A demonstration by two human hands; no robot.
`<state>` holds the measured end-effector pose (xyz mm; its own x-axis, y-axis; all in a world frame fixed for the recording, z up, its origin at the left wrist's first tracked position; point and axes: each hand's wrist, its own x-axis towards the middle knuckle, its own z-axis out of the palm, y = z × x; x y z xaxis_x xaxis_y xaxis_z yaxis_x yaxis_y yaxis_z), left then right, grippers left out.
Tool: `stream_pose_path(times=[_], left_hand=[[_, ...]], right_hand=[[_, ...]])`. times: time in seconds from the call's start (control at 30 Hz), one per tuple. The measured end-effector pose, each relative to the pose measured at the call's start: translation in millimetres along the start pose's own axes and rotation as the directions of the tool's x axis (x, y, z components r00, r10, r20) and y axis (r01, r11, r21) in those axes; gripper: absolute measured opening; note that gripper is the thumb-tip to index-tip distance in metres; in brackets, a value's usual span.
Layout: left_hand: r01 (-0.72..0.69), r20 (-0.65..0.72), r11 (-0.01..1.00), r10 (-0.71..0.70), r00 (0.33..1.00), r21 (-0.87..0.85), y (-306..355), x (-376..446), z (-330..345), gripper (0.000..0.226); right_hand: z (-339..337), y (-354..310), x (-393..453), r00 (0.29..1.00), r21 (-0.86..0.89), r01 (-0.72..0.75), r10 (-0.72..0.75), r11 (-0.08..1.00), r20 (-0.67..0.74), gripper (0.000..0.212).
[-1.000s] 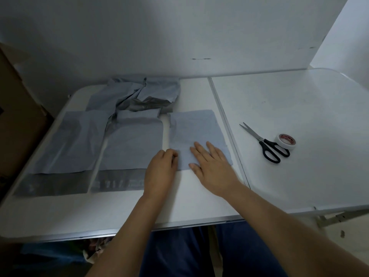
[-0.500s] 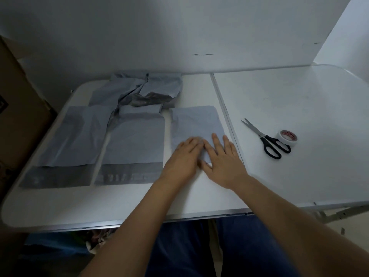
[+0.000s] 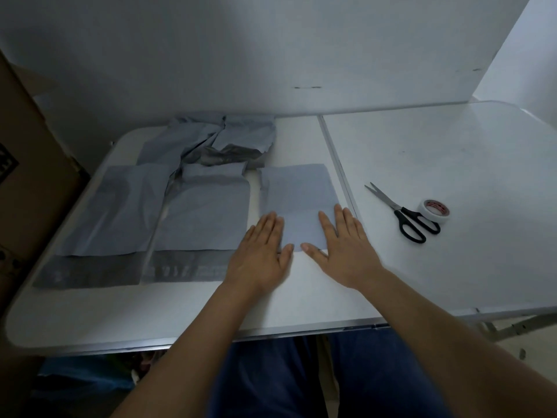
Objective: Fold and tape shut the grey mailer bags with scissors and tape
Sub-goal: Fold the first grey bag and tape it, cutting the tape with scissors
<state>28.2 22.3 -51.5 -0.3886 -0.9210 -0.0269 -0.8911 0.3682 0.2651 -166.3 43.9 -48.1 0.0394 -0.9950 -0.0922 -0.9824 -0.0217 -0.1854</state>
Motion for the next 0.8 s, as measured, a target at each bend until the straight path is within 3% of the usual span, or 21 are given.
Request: stream_pose_path(times=[0.13, 0.2, 0.3, 0.4, 0.53, 0.73, 0.8], left_hand=[[-0.004, 0.000, 1.000, 0.004, 1.000, 0.001, 0, 1, -1, 0.063], [-0.005, -0.001, 1.000, 0.005, 1.000, -0.001, 1, 0, -2, 0.063], [-0.011, -0.001, 1.000, 0.011, 1.000, -0.006, 2, -1, -2, 0.062], [-0.008, -0.004, 1.000, 0.008, 1.000, 0.006, 3, -2, -2, 0.062], [0.001, 0.004, 0.999, -0.001, 1.000, 0.038, 3, -3, -3, 0.063], [0.130, 0.128, 0.989, -0.137, 0.982, 0.068, -1, -3, -21, 0.077], [0.066, 0.120, 0.995, -0.074, 0.990, 0.074, 4, 10, -36, 0.068]], right_hand=[[-5, 5, -3, 0.998, -0.043, -0.060, 0.061, 0.997, 0.026, 0.097], [-9, 2, -1, 0.995, -0.004, -0.083, 0.083, 0.997, -0.053, 0.093], [-18, -13, 13, 0.977, 0.012, 0.082, -0.078, 0.997, -0.199, 0.078], [-11, -28, 27, 0.965, -0.053, 0.217, -0.222, 0.975, -0.142, 0.073], [7, -17, 31, 0.984, -0.058, 0.128, -0.134, 0.990, -0.114, 0.091], [10, -18, 31, 0.988, -0.033, 0.076, -0.080, 0.997, -0.135, 0.084], [10, -17, 31, 0.989, -0.042, 0.073, -0.078, 0.996, -0.124, 0.080]])
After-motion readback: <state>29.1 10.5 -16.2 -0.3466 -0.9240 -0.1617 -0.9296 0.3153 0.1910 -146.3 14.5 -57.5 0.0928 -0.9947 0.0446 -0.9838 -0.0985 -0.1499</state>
